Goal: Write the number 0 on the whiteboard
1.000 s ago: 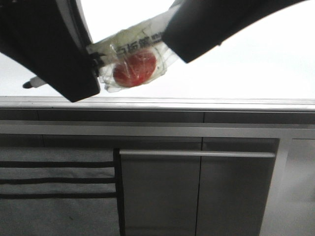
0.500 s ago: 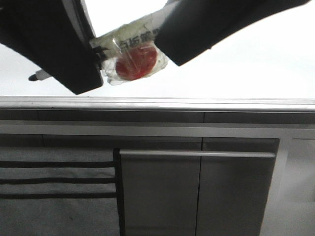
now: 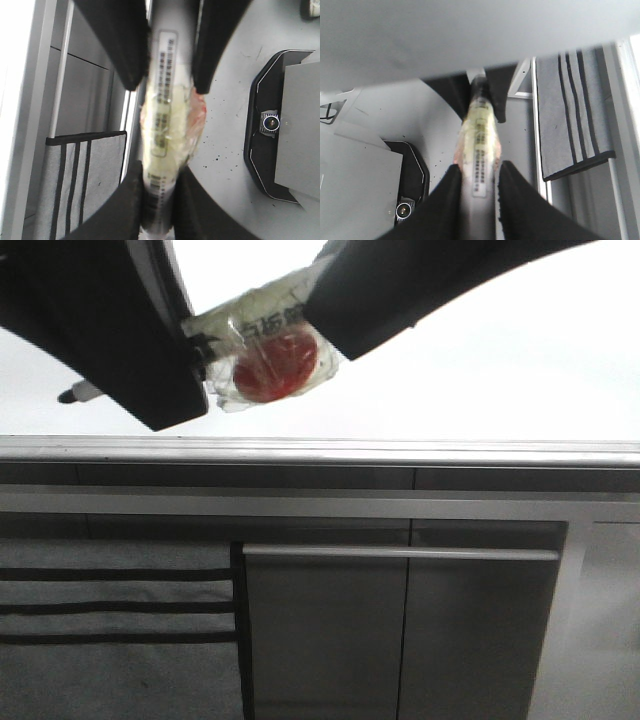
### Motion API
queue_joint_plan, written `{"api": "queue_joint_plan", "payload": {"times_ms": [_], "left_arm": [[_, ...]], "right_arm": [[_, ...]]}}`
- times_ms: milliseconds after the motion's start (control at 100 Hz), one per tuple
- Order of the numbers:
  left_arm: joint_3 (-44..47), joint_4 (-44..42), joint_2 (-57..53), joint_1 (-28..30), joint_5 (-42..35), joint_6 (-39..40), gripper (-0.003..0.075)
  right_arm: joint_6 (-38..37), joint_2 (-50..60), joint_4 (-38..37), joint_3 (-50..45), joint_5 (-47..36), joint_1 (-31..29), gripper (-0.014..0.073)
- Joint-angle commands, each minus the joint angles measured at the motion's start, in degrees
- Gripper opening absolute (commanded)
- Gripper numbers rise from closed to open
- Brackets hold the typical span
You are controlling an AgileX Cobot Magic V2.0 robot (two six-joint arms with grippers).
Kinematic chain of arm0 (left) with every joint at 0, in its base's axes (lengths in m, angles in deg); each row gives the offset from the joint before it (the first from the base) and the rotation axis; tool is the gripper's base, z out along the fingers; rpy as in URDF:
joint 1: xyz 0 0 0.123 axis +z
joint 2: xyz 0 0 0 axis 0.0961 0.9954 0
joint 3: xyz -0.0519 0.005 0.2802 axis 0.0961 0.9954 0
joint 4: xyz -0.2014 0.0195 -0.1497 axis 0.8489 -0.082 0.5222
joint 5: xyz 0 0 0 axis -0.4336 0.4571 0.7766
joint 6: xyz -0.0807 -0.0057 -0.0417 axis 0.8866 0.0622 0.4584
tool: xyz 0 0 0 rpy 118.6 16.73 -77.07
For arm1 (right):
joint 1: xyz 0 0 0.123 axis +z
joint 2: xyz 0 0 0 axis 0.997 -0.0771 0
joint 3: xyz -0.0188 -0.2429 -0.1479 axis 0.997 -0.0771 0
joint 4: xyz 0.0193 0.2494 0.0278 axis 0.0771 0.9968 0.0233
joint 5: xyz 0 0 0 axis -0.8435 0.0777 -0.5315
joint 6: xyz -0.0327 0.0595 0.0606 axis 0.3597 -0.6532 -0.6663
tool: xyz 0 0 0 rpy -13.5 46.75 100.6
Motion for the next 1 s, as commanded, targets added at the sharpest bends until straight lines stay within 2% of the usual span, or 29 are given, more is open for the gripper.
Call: {"api": "queue_joint_plan", "payload": {"times_ms": [0, 160, 340, 410, 560, 650, 860, 990], "left_arm": [[-1.8, -0.1, -1.3, -0.5, -2.2, 0.2, -0.0020], [-1.8, -0.1, -1.3, -0.5, -2.3, 0.2, -0.0020], [-1.8, -0.1, -1.3, -0.5, -4.4, 0.2, -0.0006], [-1.8, -0.1, -1.3, -0.5, -5.2, 0.4, 0.0055], [-1.8, -0.1, -1.9, -0.2, -6.8, 0.9, 0.0294], [-1.8, -0.1, -3.7, 1.2, -10.1, 2.9, 0.0384], [-1.8, 2.8, -11.6, 7.3, -15.3, 5.4, 0.0400], [-0.2, 5.0, -18.0, 12.3, -16.3, 7.8, 0.0400]], "right_arm": [[0.8, 1.0, 2.8, 2.0, -1.9, 0.3, 0.0089], [0.8, 1.0, 2.8, 2.0, -1.9, 0.3, 0.0008], [0.8, 1.0, 2.8, 2.0, -1.7, 0.3, -0.0015], [0.8, 1.0, 2.8, 2.0, -1.6, 0.3, -0.0015], [0.8, 1.5, 2.8, 2.0, -1.8, -0.4, -0.0015], [-0.2, 2.6, 2.8, 2.0, -1.9, -1.4, -0.0015], [-4.9, 6.8, 2.8, 1.8, -0.5, -6.3, -0.0015], [-11.6, 9.8, 2.8, 0.5, 0.2, -12.6, -0.0015]]}}
